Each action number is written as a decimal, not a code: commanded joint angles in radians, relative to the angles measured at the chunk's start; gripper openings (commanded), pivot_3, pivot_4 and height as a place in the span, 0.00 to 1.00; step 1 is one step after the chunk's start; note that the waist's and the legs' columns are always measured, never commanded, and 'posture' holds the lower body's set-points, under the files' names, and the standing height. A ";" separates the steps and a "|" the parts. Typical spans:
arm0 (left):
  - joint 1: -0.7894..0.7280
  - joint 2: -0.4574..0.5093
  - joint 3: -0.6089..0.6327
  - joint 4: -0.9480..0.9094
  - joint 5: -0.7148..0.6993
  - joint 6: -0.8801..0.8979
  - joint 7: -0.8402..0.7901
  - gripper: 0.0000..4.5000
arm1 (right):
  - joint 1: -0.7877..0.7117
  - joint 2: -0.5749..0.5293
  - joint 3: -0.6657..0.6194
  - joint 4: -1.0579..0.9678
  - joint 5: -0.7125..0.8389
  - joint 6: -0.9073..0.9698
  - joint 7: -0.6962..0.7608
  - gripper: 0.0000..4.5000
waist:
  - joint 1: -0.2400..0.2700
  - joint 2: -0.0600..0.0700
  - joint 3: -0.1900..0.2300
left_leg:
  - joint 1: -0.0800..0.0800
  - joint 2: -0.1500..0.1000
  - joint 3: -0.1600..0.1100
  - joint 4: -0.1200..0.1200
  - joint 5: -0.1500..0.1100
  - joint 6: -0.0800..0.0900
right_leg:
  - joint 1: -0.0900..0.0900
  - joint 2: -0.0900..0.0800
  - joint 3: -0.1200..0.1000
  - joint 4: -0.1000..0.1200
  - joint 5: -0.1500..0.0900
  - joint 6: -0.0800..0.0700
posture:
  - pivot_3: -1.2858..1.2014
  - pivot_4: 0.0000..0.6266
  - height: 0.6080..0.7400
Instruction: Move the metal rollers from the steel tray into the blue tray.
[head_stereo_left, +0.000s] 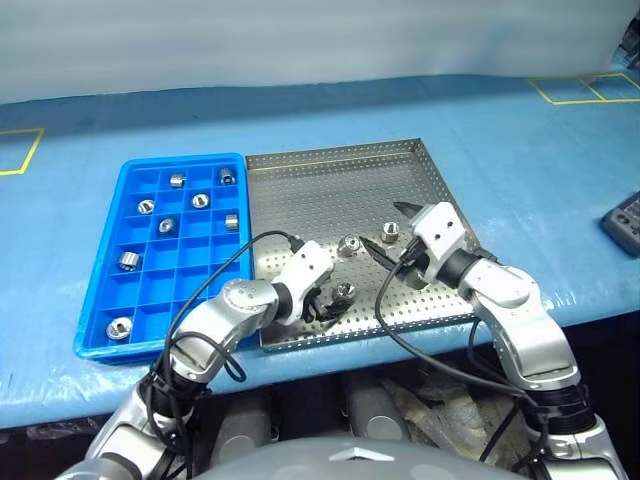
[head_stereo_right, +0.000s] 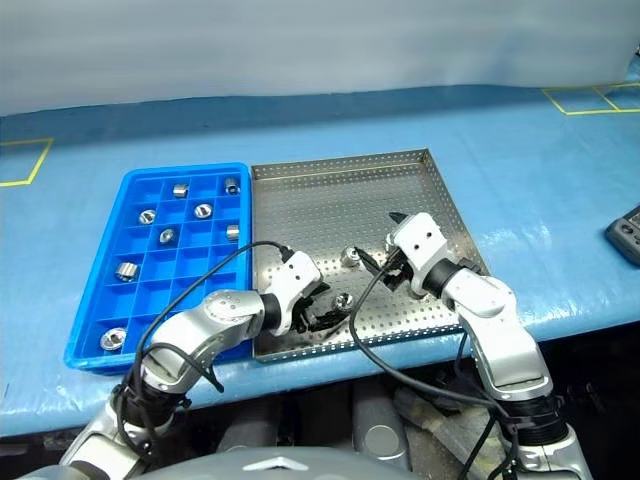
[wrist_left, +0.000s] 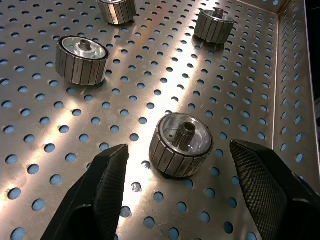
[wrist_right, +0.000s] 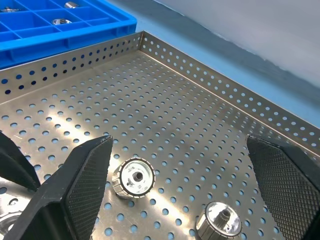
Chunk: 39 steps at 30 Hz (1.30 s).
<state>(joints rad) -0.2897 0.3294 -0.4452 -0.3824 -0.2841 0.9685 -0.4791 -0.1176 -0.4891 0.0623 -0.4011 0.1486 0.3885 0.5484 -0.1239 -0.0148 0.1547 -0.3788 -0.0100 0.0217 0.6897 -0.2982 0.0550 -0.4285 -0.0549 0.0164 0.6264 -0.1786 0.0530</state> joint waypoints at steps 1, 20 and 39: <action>-0.017 -0.010 -0.013 0.015 0.020 -0.017 0.005 0.78 | -0.015 0.005 -0.011 -0.030 0.011 -0.027 0.004 1.00 | 0.000 0.000 0.000 | 0.000 0.000 0.000 0.000 0.000 0.000 | 0.000 0.000 0.000 0.000 0.000 0.000 | 0.41 0.24 1.00; -0.033 -0.043 -0.006 0.095 0.037 -0.028 0.001 0.52 | -0.022 0.022 -0.011 -0.033 0.010 -0.046 0.012 1.00 | 0.001 0.000 0.000 | 0.000 0.000 0.000 0.000 0.000 0.000 | 0.000 0.000 0.000 0.000 0.001 0.002 | 0.41 0.24 1.00; -0.026 -0.083 0.133 0.056 0.039 -0.033 0.083 0.37 | -0.040 0.033 0.003 -0.018 0.013 -0.061 0.027 1.00 | 0.002 0.000 0.000 | 0.000 0.000 0.001 0.001 0.000 0.000 | 0.000 0.000 0.001 0.000 0.003 0.004 | 0.42 0.24 1.00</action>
<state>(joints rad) -0.3023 0.2579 -0.3946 -0.2797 -0.2460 0.9570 -0.4336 -0.1413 -0.4589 0.0711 -0.4007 0.1476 0.3488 0.5688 -0.1220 -0.0146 0.1546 -0.3787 -0.0102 0.0224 0.6913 -0.2981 0.0552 -0.4286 -0.0551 0.0179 0.6265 -0.1760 0.0568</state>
